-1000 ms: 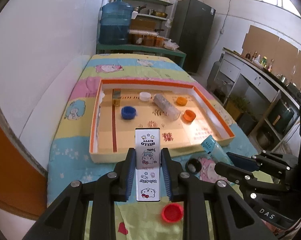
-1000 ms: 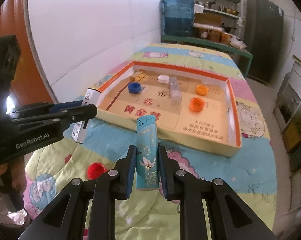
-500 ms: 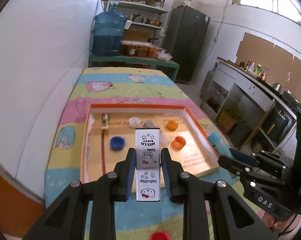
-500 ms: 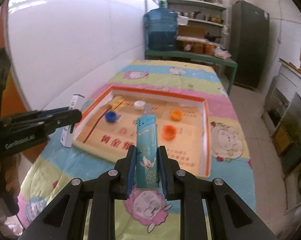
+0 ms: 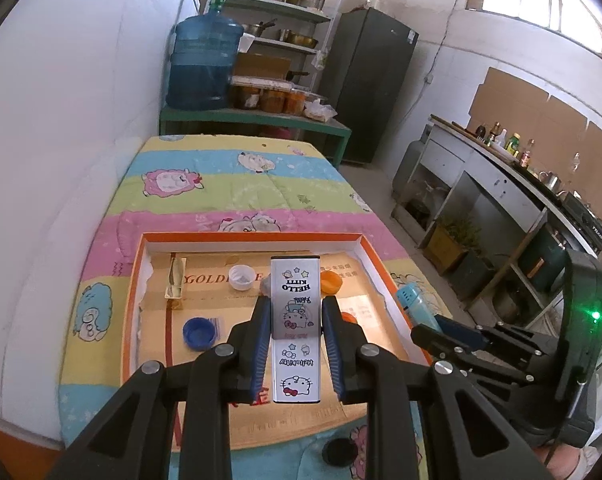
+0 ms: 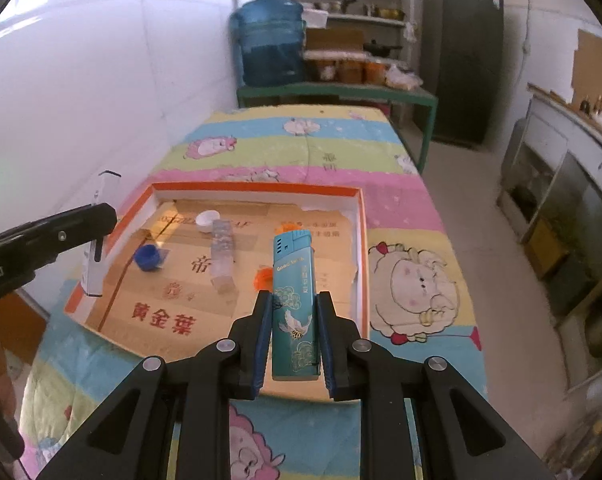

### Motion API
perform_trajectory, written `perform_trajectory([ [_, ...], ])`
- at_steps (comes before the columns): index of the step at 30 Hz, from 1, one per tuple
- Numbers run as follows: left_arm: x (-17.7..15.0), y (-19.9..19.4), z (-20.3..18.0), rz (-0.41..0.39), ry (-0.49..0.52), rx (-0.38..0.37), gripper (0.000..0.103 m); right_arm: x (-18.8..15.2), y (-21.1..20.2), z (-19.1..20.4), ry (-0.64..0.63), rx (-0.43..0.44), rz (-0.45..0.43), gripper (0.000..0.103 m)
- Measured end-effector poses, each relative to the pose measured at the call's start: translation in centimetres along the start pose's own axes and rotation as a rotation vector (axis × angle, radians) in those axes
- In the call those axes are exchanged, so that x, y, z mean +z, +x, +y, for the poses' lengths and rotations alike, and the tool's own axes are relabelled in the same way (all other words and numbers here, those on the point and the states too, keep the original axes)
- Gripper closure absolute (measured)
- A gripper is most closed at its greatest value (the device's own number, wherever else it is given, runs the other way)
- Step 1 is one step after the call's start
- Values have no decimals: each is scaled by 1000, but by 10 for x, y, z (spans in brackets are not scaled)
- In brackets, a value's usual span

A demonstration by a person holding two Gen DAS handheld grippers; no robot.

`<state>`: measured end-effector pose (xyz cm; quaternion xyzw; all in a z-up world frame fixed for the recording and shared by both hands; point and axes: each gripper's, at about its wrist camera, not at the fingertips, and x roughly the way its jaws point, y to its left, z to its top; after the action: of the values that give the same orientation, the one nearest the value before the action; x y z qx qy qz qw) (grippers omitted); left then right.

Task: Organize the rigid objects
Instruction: 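Carry the Hello Kitty box and blue lighter over the cardboard tray, then lower the Hello Kitty box and blue lighter into the tray and open both tools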

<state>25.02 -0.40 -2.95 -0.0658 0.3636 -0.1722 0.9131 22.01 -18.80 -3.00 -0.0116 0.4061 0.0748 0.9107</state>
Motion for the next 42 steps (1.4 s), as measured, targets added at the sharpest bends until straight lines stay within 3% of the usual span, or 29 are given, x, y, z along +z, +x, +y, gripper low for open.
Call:
perform_trajectory([
  [24, -9, 99, 28, 191, -21, 113, 77, 11, 77, -19, 29, 6, 97, 81],
  [42, -11, 120, 33, 212, -15, 107, 77, 9, 101, -17, 9, 16, 140, 80],
])
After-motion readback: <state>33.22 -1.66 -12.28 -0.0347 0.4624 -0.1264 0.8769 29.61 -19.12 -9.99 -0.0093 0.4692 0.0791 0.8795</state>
